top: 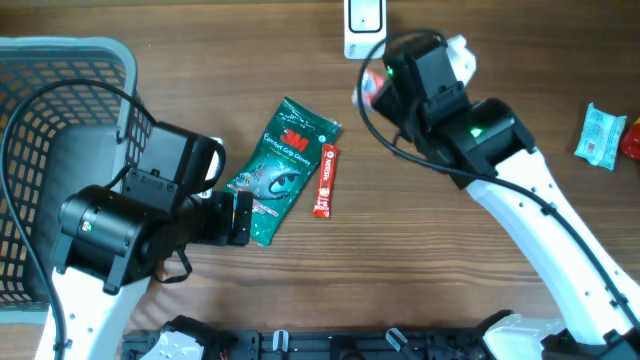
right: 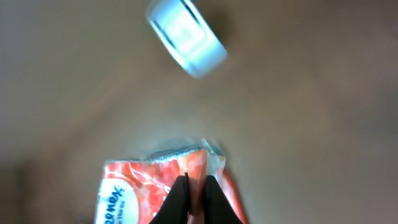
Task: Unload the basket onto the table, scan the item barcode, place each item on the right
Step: 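Lift the red packet and hold it at the scanner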
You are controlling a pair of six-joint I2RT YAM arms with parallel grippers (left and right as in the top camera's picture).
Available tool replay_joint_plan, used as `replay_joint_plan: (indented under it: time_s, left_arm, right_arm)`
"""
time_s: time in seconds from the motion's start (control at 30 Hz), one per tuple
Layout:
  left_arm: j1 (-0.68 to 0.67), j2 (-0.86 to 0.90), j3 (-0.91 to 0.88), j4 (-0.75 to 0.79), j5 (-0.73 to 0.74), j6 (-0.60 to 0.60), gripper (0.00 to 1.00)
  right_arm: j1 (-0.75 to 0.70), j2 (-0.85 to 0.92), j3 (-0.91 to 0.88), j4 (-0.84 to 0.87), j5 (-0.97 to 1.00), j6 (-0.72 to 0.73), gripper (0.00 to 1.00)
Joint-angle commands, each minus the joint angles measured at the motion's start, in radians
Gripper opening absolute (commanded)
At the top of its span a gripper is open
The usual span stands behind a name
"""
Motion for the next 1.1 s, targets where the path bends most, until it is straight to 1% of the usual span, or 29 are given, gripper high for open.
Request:
replay_joint_plan:
  time_s: [0.0, 0.1, 0.27, 0.3, 0.37, 0.4, 0.47, 0.53, 0.63, 0.7, 0.83, 0.97, 1.07]
  left_arm:
    - [0.004, -0.006, 0.005, 0.003, 0.008, -0.010, 1.00]
    - [0.004, -0.006, 0.005, 0.002, 0.008, -0.010, 1.00]
    - [0.004, -0.006, 0.005, 0.002, 0.008, -0.010, 1.00]
    - [0.004, -0.006, 0.005, 0.003, 0.008, -0.010, 1.00]
    - [0.004, -0.006, 0.005, 0.003, 0.008, -0.010, 1.00]
    - [0.004, -0.006, 0.005, 0.002, 0.008, -0.010, 1.00]
    - [0.004, -0.006, 0.005, 0.003, 0.008, -0.010, 1.00]
    - [0.004, -0.006, 0.005, 0.003, 0.008, -0.010, 1.00]
    - [0.004, -0.006, 0.005, 0.002, 0.008, -0.010, 1.00]
    - [0.004, -0.006, 0.005, 0.002, 0.008, -0.009, 1.00]
    - [0.004, -0.006, 0.005, 0.003, 0.008, -0.010, 1.00]
    - [0.004, -0.006, 0.005, 0.002, 0.008, -0.010, 1.00]
    - [0.004, -0.006, 0.005, 0.003, 0.008, -0.010, 1.00]
  right_arm:
    - [-0.015, 0.018, -0.093, 0.248, 0.156, -0.310, 0.04]
    - [-0.050, 0.077, -0.153, 0.491, 0.200, -0.494, 0.05]
    - [-0.121, 0.222, -0.159, 0.716, 0.215, -0.499, 0.04]
    - [-0.154, 0.296, -0.159, 0.860, 0.162, -0.543, 0.04]
    - [-0.187, 0.373, -0.159, 1.028, 0.012, -0.636, 0.04]
    - [-0.198, 0.406, -0.159, 1.096, -0.038, -0.655, 0.04]
    - [-0.228, 0.500, -0.159, 1.285, -0.109, -0.655, 0.04]
    - [-0.244, 0.564, -0.159, 1.402, -0.136, -0.656, 0.04]
    - [-0.259, 0.669, -0.147, 1.572, -0.271, -0.703, 0.04]
    - [-0.259, 0.732, -0.113, 1.621, -0.315, -0.703, 0.04]
    - [-0.259, 0.834, -0.013, 1.608, -0.318, -0.704, 0.04]
    - [-0.259, 0.856, 0.018, 1.611, -0.300, -0.714, 0.04]
    - [-0.259, 0.854, 0.034, 1.609, -0.299, -0.766, 0.04]
